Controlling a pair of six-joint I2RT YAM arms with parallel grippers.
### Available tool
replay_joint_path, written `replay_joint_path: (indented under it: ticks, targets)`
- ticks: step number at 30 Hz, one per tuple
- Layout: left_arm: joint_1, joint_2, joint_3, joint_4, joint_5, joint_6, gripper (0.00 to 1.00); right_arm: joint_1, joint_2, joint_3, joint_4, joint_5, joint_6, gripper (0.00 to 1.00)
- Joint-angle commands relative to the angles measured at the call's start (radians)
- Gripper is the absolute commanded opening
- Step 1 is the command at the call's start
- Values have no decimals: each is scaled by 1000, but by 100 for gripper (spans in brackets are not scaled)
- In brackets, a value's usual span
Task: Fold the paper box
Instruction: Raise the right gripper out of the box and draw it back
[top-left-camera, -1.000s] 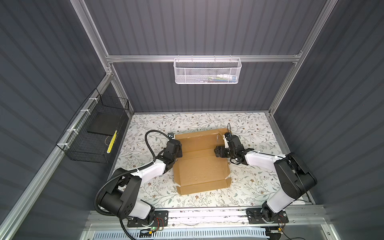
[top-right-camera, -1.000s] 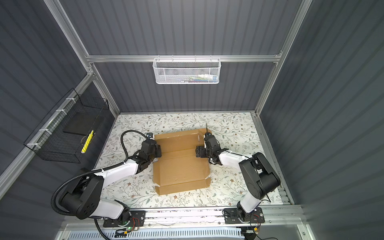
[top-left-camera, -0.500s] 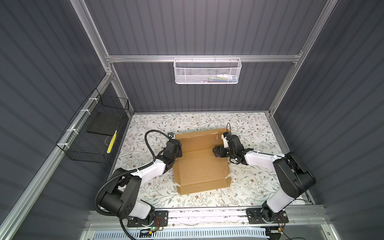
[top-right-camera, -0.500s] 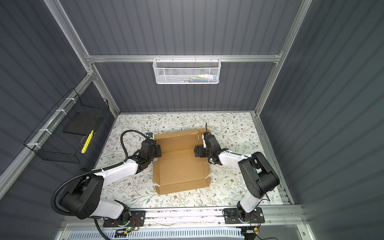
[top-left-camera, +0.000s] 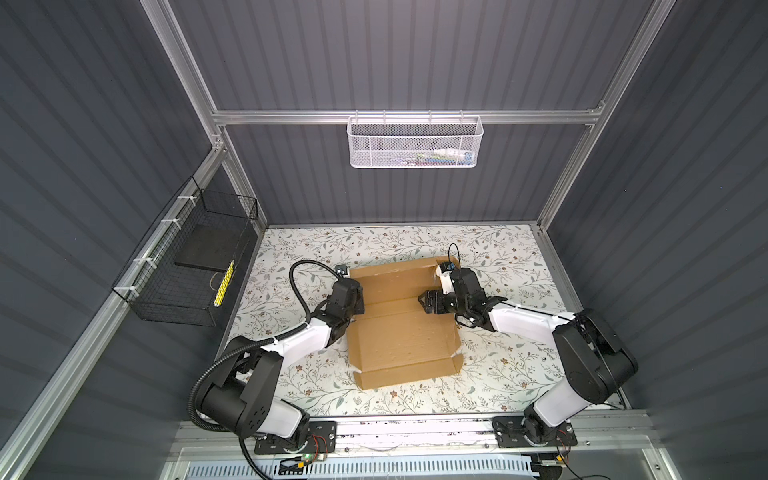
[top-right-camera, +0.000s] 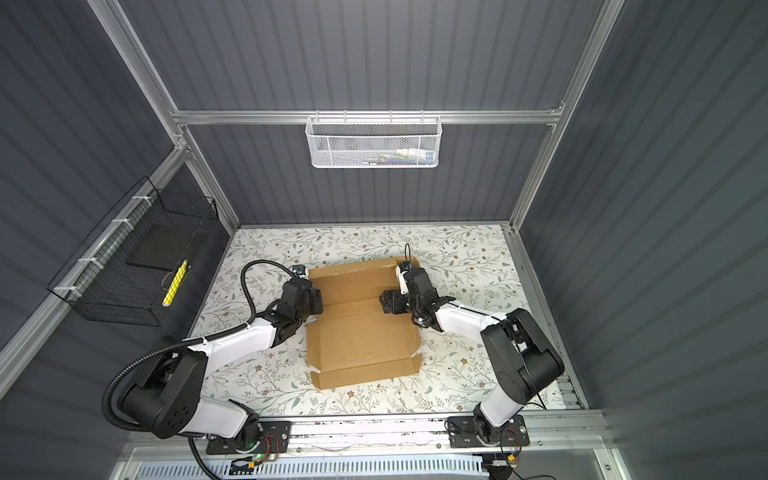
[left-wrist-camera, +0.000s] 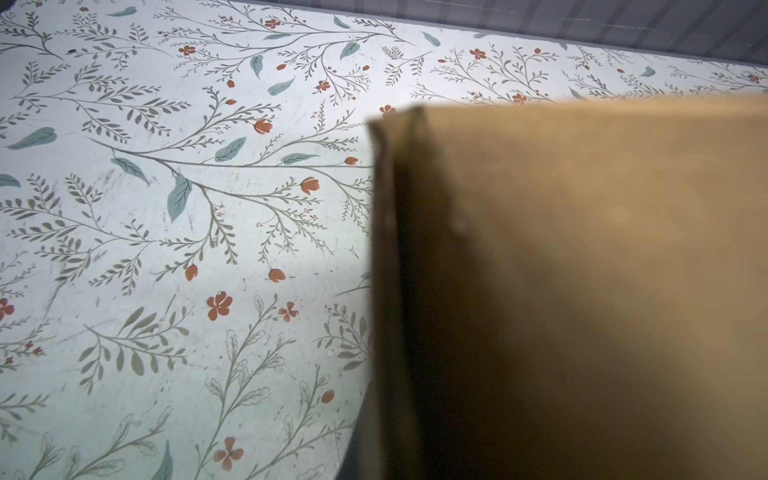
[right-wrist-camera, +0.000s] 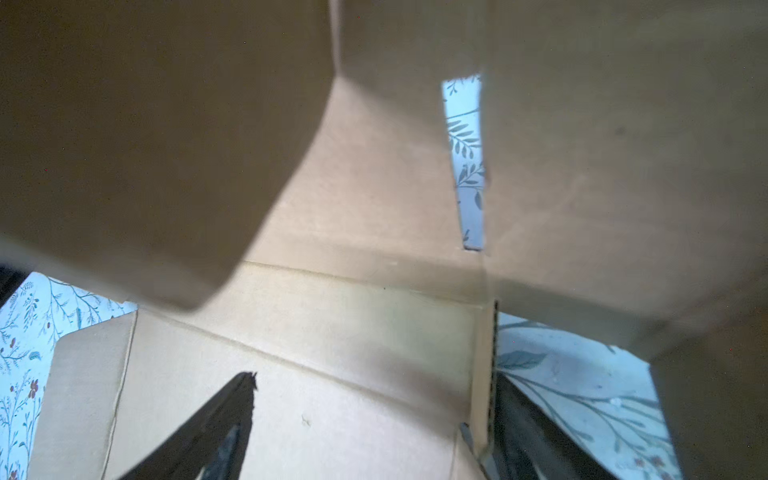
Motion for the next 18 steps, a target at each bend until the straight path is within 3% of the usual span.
replay_joint_path:
  ticks: [1,9,18]
  targets:
    - [2,-7,20,30,21,-17,0,20,24,45,-6,-11,-11,87]
    - [3,-17,10,27,18,-19,0,30,31,61,-8,-5,-2,87]
    - [4,-24,9,23,12,-21,0,30,-70,10,-65,55,-27,87]
